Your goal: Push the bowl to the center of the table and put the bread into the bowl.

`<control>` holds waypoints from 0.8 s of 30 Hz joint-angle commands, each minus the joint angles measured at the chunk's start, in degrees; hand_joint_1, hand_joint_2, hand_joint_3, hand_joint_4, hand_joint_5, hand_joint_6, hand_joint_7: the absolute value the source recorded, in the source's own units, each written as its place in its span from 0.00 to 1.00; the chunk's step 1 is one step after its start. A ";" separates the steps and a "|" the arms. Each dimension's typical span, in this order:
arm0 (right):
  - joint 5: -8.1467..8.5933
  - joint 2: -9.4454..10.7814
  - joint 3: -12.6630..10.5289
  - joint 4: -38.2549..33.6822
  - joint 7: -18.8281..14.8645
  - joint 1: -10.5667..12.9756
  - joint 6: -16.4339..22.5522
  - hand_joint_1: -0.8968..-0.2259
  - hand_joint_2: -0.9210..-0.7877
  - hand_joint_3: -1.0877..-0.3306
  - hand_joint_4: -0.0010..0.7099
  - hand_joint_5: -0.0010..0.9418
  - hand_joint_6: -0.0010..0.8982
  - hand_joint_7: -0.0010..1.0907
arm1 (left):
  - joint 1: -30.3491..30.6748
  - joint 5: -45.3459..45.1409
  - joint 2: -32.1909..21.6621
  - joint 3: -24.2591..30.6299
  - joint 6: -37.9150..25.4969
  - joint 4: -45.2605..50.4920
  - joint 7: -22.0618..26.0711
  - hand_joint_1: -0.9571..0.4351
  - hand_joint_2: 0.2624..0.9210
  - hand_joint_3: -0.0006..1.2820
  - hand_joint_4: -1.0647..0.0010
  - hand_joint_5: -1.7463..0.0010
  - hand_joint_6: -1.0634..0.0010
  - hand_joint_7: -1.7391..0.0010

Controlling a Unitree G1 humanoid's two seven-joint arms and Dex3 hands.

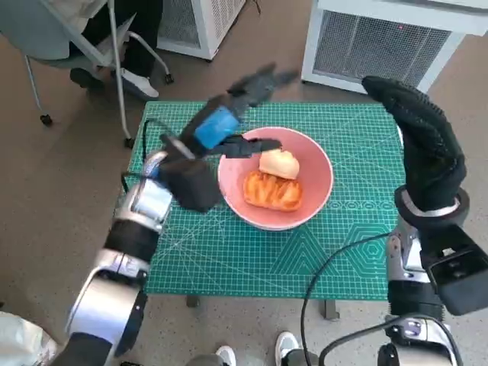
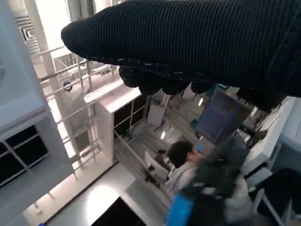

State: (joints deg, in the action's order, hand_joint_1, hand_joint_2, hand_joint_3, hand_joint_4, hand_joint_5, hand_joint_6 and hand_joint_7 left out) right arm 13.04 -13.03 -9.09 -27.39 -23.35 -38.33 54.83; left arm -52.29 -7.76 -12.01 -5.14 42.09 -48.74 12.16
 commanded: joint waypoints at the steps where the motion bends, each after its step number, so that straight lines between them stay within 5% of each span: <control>1: -1.18 -0.73 -0.31 -0.75 1.30 -0.96 -0.90 0.51 0.00 0.49 0.37 0.00 0.12 0.42 | 2.88 6.30 2.01 3.18 3.23 3.19 0.96 0.39 1.00 0.22 0.79 0.97 0.72 0.92; 16: 0.26 -0.17 0.40 0.83 3.10 -5.38 -8.46 0.50 0.00 0.46 0.36 0.00 0.16 0.35 | 12.02 20.03 5.18 5.89 -4.09 20.82 7.00 0.35 1.00 0.35 0.77 0.99 0.74 0.92; 24: -1.95 0.38 1.03 2.31 4.63 -6.17 -10.21 0.52 0.00 0.46 0.35 0.00 0.17 0.34 | 14.02 21.70 7.05 6.25 -6.06 25.70 7.59 0.34 1.00 0.36 0.80 1.00 0.77 0.92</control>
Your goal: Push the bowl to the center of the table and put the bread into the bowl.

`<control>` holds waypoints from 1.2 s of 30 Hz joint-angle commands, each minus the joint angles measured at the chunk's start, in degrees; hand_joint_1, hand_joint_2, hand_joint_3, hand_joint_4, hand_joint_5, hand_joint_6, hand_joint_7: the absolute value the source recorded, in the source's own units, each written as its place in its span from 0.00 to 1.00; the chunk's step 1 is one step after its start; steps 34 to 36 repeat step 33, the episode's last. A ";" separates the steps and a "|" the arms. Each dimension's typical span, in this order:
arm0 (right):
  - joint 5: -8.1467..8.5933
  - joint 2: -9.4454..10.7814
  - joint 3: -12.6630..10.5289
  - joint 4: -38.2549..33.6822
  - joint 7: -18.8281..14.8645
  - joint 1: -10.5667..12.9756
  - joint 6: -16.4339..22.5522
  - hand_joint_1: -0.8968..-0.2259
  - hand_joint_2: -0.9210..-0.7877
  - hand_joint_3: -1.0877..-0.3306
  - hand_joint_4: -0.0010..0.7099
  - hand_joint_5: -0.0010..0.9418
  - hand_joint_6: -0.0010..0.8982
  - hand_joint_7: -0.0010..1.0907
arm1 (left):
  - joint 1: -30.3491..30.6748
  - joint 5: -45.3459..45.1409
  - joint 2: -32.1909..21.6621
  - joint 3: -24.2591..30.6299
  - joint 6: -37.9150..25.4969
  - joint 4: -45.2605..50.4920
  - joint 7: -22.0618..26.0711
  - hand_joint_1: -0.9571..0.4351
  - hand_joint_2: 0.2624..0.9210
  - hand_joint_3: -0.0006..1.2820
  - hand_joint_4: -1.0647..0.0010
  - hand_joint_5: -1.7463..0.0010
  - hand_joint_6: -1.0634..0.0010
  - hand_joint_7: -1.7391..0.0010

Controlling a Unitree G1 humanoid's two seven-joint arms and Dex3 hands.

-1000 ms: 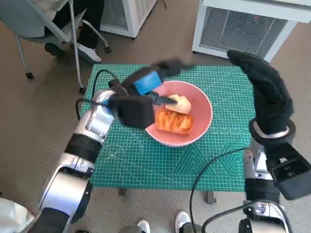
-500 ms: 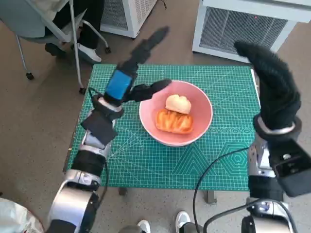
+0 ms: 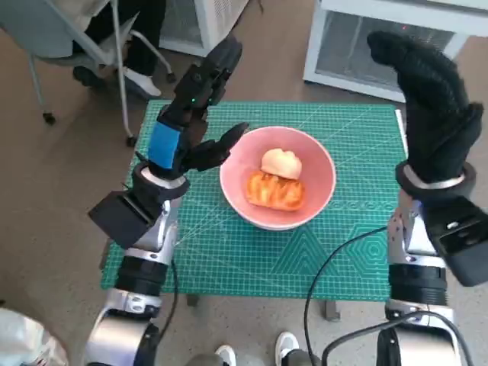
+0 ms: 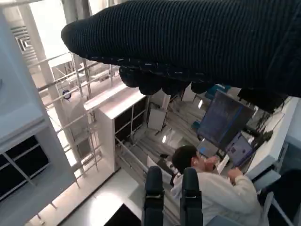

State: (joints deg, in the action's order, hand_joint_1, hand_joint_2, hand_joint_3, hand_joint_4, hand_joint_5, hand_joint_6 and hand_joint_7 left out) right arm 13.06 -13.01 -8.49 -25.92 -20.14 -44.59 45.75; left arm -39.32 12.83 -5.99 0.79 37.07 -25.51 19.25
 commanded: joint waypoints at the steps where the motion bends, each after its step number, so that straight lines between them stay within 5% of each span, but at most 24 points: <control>1: -2.37 0.36 0.52 1.01 1.64 0.03 -1.15 0.52 0.00 0.46 0.35 0.00 0.17 0.34 | 1.08 1.15 1.15 0.38 -1.08 2.61 0.61 0.34 1.00 0.36 0.80 1.00 0.78 0.92; 36: -1.72 -0.07 0.67 -1.71 -0.22 -1.20 -0.27 0.50 0.00 0.47 0.37 0.00 0.21 0.30 | 1.07 -0.32 1.21 0.85 -0.33 4.02 0.91 0.30 1.00 0.39 0.82 1.00 0.80 0.89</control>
